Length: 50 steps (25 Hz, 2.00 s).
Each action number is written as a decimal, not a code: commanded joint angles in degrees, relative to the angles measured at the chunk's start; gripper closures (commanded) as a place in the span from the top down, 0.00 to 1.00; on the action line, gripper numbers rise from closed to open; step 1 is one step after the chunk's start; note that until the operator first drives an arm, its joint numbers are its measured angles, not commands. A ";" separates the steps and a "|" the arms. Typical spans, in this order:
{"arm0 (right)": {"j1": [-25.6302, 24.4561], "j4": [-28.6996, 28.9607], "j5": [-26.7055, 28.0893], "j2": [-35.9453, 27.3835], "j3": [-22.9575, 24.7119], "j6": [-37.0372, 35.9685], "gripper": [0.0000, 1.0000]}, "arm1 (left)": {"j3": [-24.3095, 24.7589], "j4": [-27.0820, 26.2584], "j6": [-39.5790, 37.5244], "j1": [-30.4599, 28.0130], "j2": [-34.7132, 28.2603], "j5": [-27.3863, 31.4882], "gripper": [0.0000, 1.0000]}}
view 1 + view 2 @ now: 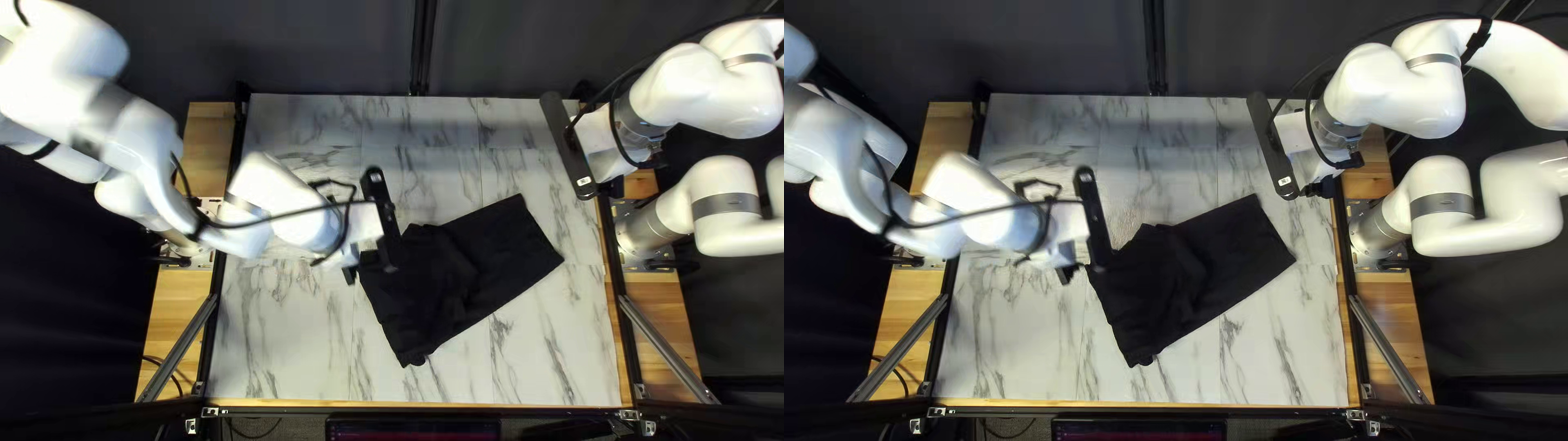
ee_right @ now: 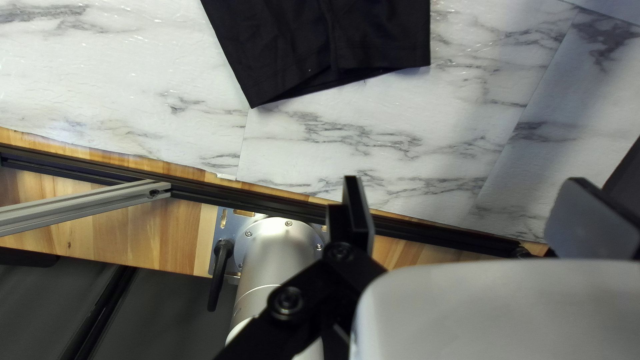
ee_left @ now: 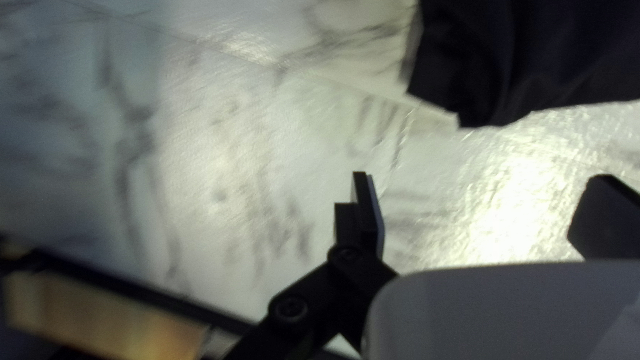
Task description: Fold t-shirt
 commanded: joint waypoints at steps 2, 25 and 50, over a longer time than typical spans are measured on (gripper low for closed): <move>0.00 0.00 0.00 0.00 0.00 0.00 1.00 | -7.52 2.09 10.24 1.57 -6.46 9.93 1.00; 0.00 0.00 0.00 0.00 0.00 0.00 1.00 | -10.79 1.35 16.71 3.69 -10.68 14.24 1.00; 30.48 -3.49 -27.99 21.57 15.65 35.00 1.00 | -10.79 1.35 16.71 3.69 -10.68 14.24 1.00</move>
